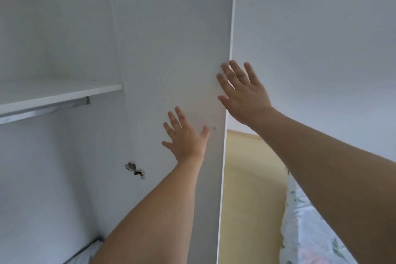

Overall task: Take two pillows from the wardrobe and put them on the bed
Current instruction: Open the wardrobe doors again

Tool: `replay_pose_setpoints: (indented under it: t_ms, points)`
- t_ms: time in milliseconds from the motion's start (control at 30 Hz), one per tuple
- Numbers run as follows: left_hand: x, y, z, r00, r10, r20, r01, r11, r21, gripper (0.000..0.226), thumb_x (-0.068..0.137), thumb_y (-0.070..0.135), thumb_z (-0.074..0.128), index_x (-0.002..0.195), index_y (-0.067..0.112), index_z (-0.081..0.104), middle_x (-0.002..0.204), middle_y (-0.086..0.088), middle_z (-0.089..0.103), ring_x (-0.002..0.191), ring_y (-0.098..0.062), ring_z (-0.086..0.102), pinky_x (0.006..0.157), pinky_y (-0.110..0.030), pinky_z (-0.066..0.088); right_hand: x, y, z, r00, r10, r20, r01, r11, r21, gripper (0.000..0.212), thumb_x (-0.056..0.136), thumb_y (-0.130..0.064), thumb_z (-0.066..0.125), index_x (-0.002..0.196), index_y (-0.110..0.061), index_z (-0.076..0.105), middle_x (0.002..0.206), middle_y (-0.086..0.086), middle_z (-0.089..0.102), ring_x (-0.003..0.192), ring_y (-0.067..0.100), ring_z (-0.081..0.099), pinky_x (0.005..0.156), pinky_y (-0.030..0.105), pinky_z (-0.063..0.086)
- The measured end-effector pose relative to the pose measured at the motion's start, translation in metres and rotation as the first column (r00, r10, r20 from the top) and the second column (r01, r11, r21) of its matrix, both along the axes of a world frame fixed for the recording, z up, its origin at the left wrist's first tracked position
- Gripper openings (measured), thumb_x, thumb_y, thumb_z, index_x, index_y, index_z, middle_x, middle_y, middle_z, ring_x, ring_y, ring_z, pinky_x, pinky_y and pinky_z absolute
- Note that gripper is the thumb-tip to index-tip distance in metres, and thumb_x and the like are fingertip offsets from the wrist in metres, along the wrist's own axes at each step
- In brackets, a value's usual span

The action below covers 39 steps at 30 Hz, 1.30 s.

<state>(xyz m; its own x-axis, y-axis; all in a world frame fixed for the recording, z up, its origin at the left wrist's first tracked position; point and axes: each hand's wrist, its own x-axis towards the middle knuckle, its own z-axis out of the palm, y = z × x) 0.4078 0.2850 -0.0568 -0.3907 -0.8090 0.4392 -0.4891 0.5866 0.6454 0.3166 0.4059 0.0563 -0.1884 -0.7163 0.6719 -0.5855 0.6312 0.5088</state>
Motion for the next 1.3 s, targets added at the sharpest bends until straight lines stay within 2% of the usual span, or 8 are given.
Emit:
replay_pose_setpoints:
  t_ms: [133,233,333,467,600,967,1133,1300]
  points:
    - [0.006,-0.044,0.005,0.99,-0.083,0.111,0.091,0.993,-0.071,0.11,0.075,0.072,0.057,0.15,0.031,-0.013,0.161,-0.001,-0.012,0.147,-0.032,-0.001,0.103,-0.071,0.022,-0.017,-0.003,-0.009,0.998,-0.038,0.046,0.038,0.999,0.007,0.062,0.1,-0.044,0.021,0.153,-0.015,0.009,0.162,0.007,-0.002,0.148,0.022,-0.007,0.118,0.045,-0.012]
    - [0.012,-0.057,0.005,0.986,-0.126,0.109,0.13,0.991,-0.033,0.108,0.077,0.07,0.058,0.151,0.03,-0.01,0.161,-0.002,-0.008,0.147,-0.032,0.003,0.102,-0.07,0.025,-0.016,-0.009,-0.017,0.999,-0.008,0.041,0.009,1.0,-0.016,0.065,0.099,-0.038,0.032,0.153,-0.014,0.005,0.161,0.007,-0.007,0.148,0.025,-0.003,0.12,0.045,-0.006]
    - [0.014,-0.062,0.004,0.983,-0.139,0.116,0.143,0.989,-0.025,0.103,0.08,0.067,0.057,0.151,0.03,-0.006,0.162,-0.003,-0.005,0.147,-0.03,0.006,0.103,-0.068,0.025,-0.009,-0.014,-0.022,1.0,-0.01,0.026,0.012,0.999,-0.049,0.066,0.097,-0.034,0.033,0.152,-0.012,0.005,0.161,0.009,-0.004,0.148,0.027,-0.003,0.12,0.047,-0.005]
    - [0.026,-0.069,0.0,0.977,-0.16,0.14,0.169,0.984,-0.05,0.098,0.083,0.064,0.055,0.152,0.029,-0.005,0.162,-0.002,-0.003,0.147,-0.027,0.006,0.107,-0.065,0.024,0.006,-0.021,-0.029,0.999,-0.04,0.037,0.042,0.998,-0.04,0.066,0.097,-0.038,0.03,0.152,-0.009,0.006,0.161,0.01,-0.005,0.148,0.026,-0.006,0.119,0.048,-0.007]
    - [0.062,-0.085,-0.007,0.974,-0.154,0.167,0.169,0.982,-0.082,0.096,0.085,0.06,0.057,0.152,0.029,-0.004,0.162,-0.001,-0.002,0.148,-0.027,0.006,0.111,-0.062,0.021,0.036,-0.045,-0.039,0.998,0.042,0.055,-0.043,0.999,0.006,0.067,0.098,-0.042,0.026,0.151,-0.007,0.007,0.161,0.01,-0.003,0.148,0.026,-0.007,0.119,0.047,-0.009]
    - [0.199,-0.172,-0.045,0.953,0.084,0.291,-0.058,0.994,-0.098,0.09,0.089,0.049,0.058,0.153,0.025,-0.001,0.162,-0.004,0.0,0.148,-0.025,0.004,0.115,-0.057,0.016,0.135,-0.166,-0.088,0.896,0.353,0.268,-0.386,0.919,0.08,0.066,0.098,-0.038,0.028,0.152,-0.008,0.004,0.161,0.008,-0.005,0.148,0.024,-0.01,0.116,0.042,-0.015]
    - [0.257,-0.207,-0.079,0.906,0.212,0.367,-0.2,0.977,-0.069,0.084,0.092,0.052,0.051,0.153,0.024,0.0,0.162,-0.004,0.002,0.148,-0.025,0.005,0.116,-0.053,0.015,0.173,-0.235,-0.129,0.781,0.484,0.395,-0.562,0.82,0.106,0.065,0.098,-0.036,0.028,0.152,-0.009,0.005,0.161,0.008,-0.001,0.148,0.024,-0.008,0.116,0.041,-0.013]
    - [0.309,-0.229,-0.114,0.801,0.331,0.499,-0.336,0.938,-0.083,0.074,0.096,0.057,0.032,0.154,0.021,0.004,0.162,-0.005,0.005,0.148,-0.026,0.007,0.117,-0.051,0.013,0.202,-0.296,-0.175,0.645,0.555,0.526,-0.7,0.704,0.116,0.063,0.099,-0.035,0.026,0.152,-0.009,0.004,0.161,0.007,-0.002,0.148,0.023,-0.007,0.118,0.041,-0.011]
